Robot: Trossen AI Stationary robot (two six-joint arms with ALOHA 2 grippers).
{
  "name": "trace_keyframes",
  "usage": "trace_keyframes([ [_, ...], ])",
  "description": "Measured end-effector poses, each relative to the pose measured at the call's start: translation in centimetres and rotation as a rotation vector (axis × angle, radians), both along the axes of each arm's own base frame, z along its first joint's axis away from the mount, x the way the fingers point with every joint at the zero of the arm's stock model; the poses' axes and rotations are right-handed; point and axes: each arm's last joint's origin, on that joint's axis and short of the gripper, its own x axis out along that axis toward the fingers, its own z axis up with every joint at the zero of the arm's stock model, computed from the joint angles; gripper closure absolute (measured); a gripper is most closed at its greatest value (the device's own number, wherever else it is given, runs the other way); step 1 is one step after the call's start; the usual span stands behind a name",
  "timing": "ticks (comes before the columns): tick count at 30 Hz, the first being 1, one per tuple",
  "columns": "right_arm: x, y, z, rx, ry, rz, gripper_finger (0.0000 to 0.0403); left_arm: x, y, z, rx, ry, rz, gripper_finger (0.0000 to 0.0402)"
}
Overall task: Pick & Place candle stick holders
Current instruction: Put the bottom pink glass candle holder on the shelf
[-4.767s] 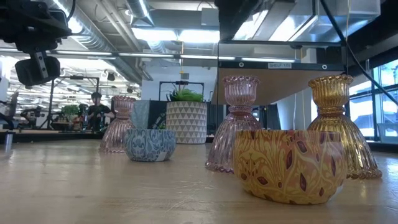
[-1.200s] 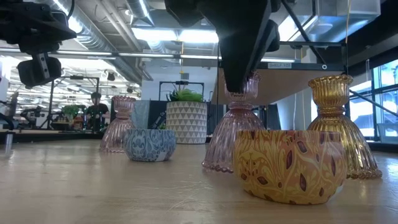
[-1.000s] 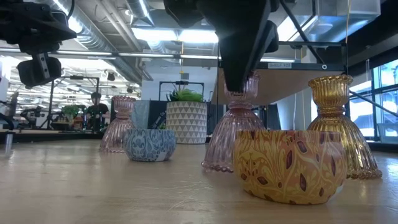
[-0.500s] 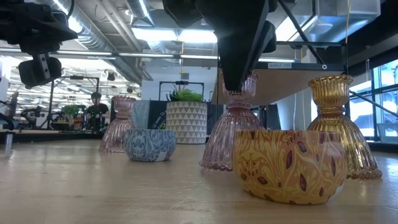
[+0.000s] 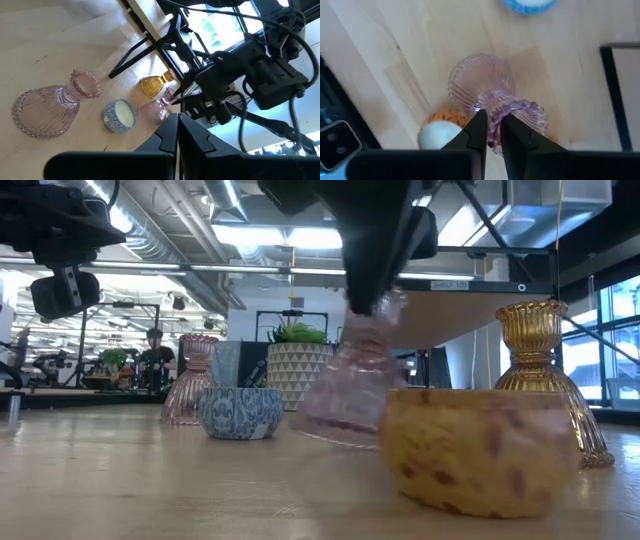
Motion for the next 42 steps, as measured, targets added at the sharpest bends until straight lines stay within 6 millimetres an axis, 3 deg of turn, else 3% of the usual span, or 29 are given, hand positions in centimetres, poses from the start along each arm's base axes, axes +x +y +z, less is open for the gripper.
trace_keyframes([
  [13,0.1,-0.3,0.7,0.007,0.001,-0.01,0.0376,0.0,0.0,0.0,0.009,-0.001,-0.002,0.0395],
  [21,0.3,-0.9,3.7,0.029,-0.069,-0.015,0.0377,0.0,0.0,0.0,0.01,-0.001,-0.002,0.0395],
  [32,0.0,-3.7,7.3,0.018,-0.172,-0.03,0.0377,0.0,0.1,0.0,0.013,-0.002,0.02,0.0395],
  [42,-0.7,-9.1,11.5,-0.083,-0.278,-0.067,0.0377,0.0,0.1,0.0,0.018,-0.003,0.05,0.0395],
])
